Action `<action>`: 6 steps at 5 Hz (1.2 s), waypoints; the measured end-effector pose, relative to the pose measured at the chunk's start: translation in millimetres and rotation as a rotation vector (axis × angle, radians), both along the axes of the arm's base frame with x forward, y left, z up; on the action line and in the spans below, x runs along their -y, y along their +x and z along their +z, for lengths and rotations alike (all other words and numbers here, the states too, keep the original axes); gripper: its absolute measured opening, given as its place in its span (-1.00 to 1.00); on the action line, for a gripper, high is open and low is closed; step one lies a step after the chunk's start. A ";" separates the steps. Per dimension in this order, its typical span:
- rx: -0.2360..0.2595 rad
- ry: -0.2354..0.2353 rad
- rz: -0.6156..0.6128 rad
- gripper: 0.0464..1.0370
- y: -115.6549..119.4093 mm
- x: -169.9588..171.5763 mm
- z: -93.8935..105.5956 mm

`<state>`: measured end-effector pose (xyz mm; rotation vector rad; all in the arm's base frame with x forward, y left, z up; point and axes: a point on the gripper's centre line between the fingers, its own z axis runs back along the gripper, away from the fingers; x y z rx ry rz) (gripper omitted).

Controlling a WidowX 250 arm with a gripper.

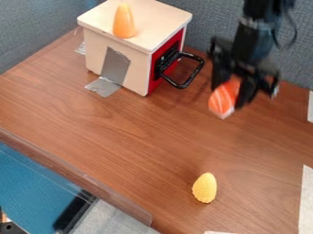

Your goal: Put the two things in the table

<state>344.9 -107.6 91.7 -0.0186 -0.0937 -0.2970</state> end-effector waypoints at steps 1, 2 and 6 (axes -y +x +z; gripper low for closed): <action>0.005 0.027 -0.016 0.06 -11.2 7.0 -40.0; -0.011 0.036 -0.020 0.06 -15.9 5.9 -78.7; 0.061 0.016 -0.012 0.93 -21.8 1.3 -43.7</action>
